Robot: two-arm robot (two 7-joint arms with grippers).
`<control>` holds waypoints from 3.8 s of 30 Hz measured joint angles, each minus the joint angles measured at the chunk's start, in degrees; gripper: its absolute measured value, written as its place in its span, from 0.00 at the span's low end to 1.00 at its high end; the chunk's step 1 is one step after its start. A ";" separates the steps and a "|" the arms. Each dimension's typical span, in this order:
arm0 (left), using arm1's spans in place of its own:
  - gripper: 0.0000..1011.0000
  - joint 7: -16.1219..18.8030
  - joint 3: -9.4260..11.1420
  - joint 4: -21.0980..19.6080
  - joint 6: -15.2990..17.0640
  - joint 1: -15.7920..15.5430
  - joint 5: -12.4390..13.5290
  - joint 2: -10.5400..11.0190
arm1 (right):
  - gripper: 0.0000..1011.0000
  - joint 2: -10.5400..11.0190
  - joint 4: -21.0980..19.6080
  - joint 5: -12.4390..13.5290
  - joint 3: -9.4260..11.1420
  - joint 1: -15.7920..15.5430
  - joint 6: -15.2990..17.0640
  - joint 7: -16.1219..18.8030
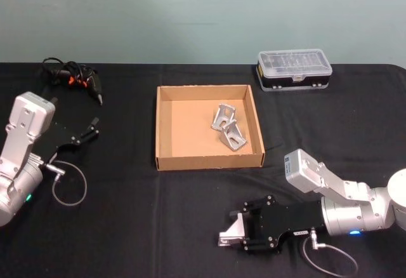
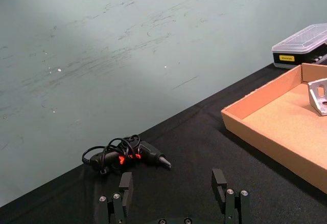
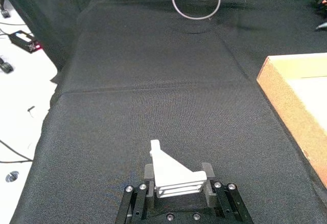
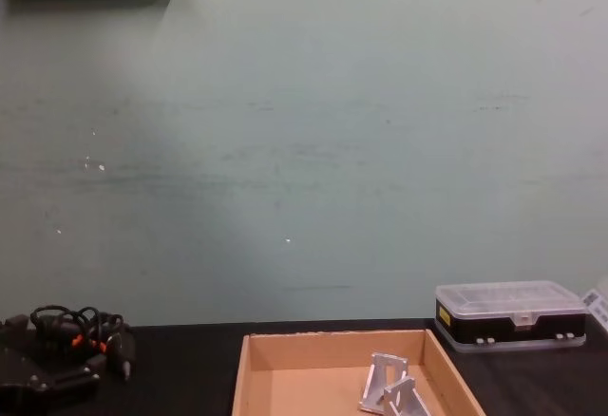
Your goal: Use one hand to pick up the angle iron from the table and place it into the box.
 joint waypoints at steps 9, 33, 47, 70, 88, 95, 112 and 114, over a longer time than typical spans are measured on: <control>1.00 0.00 0.00 0.00 0.00 0.00 0.00 0.00 | 0.54 0.10 -0.35 0.24 0.10 -0.04 0.15 -0.04; 1.00 0.00 0.00 0.00 0.00 0.00 0.00 0.00 | 0.54 -12.28 12.78 3.64 0.53 16.46 10.48 -3.45; 1.00 0.00 0.00 0.00 0.00 0.00 0.00 0.00 | 0.54 -21.93 29.02 2.38 -0.04 23.28 15.42 -7.85; 1.00 0.00 0.00 0.00 0.00 0.00 0.00 0.00 | 0.54 -29.60 42.95 -3.24 -1.52 29.25 14.99 -9.30; 1.00 0.00 0.00 0.00 0.00 0.00 0.00 0.00 | 0.95 -29.37 42.44 -3.01 -1.52 29.03 15.01 -9.29; 1.00 0.00 0.00 0.00 0.00 0.00 0.00 0.00 | 0.99 -28.82 40.96 -3.06 -1.05 28.44 15.02 -9.32; 1.00 0.00 0.00 0.00 0.00 0.00 0.00 0.00 | 0.99 -15.14 10.73 1.89 9.06 11.67 14.60 -16.86; 1.00 0.00 0.00 0.00 0.00 0.00 0.00 0.00 | 0.99 -13.05 6.54 2.87 11.18 7.96 13.08 -19.32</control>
